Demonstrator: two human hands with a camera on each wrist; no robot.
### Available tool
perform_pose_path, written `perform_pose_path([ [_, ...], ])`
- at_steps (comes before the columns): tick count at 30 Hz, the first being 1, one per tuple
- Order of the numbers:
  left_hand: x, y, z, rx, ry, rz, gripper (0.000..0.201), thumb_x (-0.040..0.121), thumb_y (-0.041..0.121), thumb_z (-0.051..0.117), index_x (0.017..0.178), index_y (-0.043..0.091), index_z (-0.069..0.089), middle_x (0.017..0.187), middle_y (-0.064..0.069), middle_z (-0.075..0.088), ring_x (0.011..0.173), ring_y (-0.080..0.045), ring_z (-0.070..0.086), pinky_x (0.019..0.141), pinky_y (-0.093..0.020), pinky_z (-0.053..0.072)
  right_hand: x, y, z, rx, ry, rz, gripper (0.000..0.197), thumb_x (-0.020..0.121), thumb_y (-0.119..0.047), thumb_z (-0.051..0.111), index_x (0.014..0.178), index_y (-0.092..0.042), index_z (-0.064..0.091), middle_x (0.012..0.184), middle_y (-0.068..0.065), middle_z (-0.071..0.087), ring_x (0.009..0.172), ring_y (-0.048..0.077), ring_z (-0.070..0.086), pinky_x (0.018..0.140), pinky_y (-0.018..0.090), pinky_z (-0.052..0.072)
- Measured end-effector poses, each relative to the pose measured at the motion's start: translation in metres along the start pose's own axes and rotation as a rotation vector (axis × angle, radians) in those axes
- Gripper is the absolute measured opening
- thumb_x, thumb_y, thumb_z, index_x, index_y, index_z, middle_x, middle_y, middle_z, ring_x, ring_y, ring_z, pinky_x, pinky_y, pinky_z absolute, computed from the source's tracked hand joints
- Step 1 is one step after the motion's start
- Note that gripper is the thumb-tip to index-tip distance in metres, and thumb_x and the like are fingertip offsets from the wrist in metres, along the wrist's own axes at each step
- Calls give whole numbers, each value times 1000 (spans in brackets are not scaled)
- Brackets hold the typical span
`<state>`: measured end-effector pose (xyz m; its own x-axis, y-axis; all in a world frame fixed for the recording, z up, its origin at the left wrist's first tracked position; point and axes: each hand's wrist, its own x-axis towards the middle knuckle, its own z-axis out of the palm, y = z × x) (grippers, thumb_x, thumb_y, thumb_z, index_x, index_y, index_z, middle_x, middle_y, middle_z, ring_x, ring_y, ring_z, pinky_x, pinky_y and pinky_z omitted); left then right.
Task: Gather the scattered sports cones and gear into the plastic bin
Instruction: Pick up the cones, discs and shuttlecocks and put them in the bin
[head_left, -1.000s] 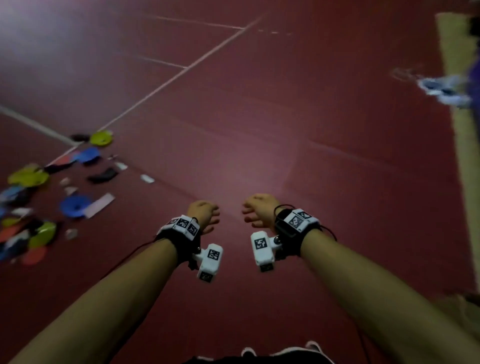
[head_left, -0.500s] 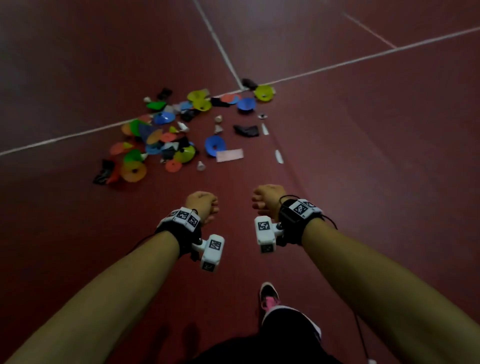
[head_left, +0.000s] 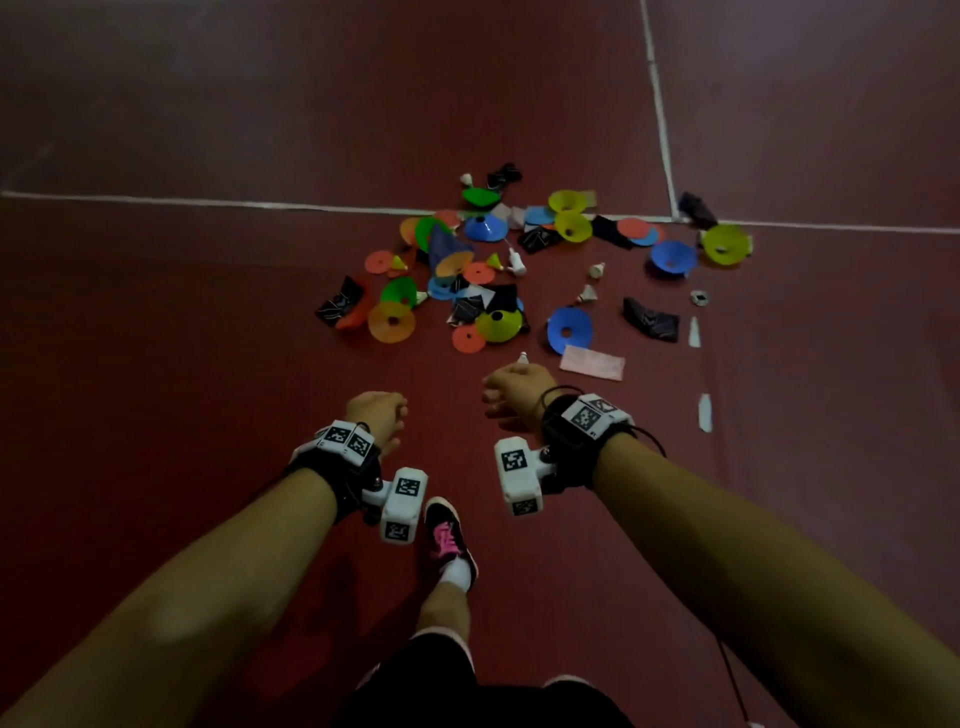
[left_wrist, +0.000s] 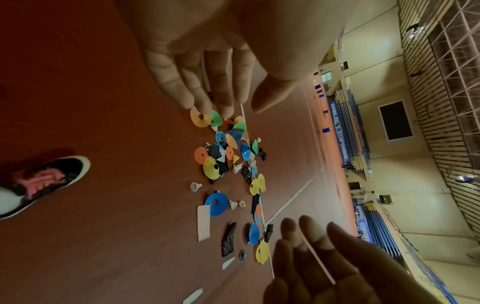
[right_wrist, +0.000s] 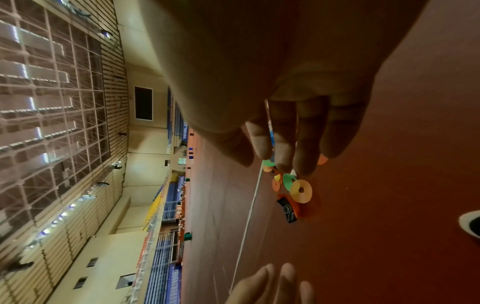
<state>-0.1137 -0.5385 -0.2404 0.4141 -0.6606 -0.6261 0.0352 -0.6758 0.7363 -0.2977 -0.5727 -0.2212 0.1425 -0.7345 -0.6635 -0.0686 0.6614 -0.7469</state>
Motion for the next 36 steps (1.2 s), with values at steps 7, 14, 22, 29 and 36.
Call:
perform_pose_path([
  [7, 146, 120, -16, -72, -68, 8, 12, 92, 14, 53, 81, 16, 58, 80, 0, 60, 71, -14, 54, 60, -27, 41, 121, -114, 51, -127, 142, -1, 13, 96, -9, 49, 84, -13, 50, 69, 8, 48, 53, 19, 41, 54, 27, 31],
  [14, 266, 227, -62, -162, -77, 7, 16, 94, 14, 51, 109, 14, 57, 98, -3, 64, 86, -17, 62, 61, -28, 43, 228, -234, 127, -272, 66, -29, 16, 94, -7, 50, 79, -11, 52, 69, 8, 49, 50, 18, 42, 47, 22, 31],
  [22, 401, 301, -106, -241, -44, -56, 13, 96, 6, 47, 87, 11, 54, 79, -7, 56, 61, -16, 54, 53, -23, 34, 394, -304, 254, -422, -136, 81, 15, 99, -16, 49, 107, -6, 57, 82, 11, 58, 60, 22, 53, 57, 29, 41],
  [29, 534, 370, -193, -190, 174, -86, 7, 93, 14, 54, 89, 16, 58, 87, -3, 64, 69, -15, 59, 58, -26, 41, 528, -396, 367, -399, -292, 69, 14, 97, -14, 52, 96, -4, 61, 98, 14, 64, 78, 25, 63, 76, 38, 50],
  [36, 645, 402, -238, -2, 173, -74, 9, 86, 17, 61, 94, 19, 63, 92, -6, 71, 78, -19, 66, 62, -27, 47, 626, -448, 426, -407, -231, 117, 12, 93, -10, 54, 83, -16, 56, 83, 12, 59, 64, 23, 55, 62, 32, 46],
])
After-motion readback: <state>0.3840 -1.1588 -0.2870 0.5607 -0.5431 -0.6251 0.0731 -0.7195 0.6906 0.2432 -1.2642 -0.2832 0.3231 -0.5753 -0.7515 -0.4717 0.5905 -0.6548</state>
